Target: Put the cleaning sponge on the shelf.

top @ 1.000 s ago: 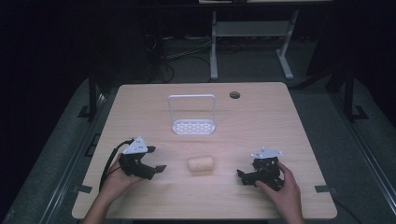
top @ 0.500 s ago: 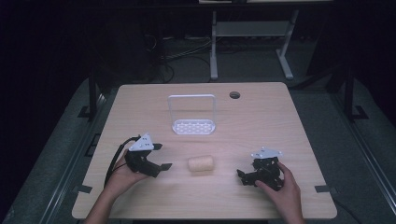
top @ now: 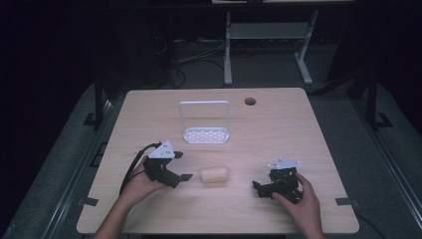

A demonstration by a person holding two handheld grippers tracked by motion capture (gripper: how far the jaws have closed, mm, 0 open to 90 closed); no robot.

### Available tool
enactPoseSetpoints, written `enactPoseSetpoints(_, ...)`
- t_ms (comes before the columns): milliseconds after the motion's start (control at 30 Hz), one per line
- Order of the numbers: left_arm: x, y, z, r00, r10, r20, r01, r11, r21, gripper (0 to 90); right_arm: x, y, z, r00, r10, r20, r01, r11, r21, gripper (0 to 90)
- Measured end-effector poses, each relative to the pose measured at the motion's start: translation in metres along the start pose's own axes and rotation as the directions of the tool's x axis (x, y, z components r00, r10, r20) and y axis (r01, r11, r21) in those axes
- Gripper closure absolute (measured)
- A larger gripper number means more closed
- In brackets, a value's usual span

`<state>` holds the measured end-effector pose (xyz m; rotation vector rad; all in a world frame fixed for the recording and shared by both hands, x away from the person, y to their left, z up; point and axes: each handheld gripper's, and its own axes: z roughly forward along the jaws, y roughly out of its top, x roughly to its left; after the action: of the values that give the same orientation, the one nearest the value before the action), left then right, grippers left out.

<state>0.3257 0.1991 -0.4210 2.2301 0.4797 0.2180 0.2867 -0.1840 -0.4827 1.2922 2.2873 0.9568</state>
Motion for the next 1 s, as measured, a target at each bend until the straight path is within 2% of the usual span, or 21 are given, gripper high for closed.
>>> enactPoseSetpoints(333, -0.003, 0.013, 0.012, 0.9989, 0.032, 0.034, -0.032, 0.9995, 0.005, 14.1, 0.000, 0.000, 0.000, 1.0000, 0.001, 0.000, -0.001, 1.000, 0.000, 0.6)
enactPoseSetpoints(533, -0.003, 0.017, 0.019, 0.9980, 0.034, 0.053, -0.034, 0.9994, -0.006, 14.1, 0.000, 0.000, 0.000, 1.0000, 0.001, 0.000, -0.001, 1.000, 0.000, 0.6)
enactPoseSetpoints(600, -0.004, 0.019, 0.023, 0.9970, 0.044, 0.064, -0.045, 0.9989, 0.009, 14.1, 0.000, 0.000, 0.000, 1.0000, 0.001, 0.000, -0.001, 1.000, 0.000, 0.6)
enactPoseSetpoints(1000, -0.008, 0.031, 0.035, 0.9926, 0.073, 0.097, -0.075, 0.9971, 0.011, 14.1, 0.000, 0.000, 0.000, 1.0000, 0.000, -0.001, 0.000, 1.000, -0.001, 0.6)
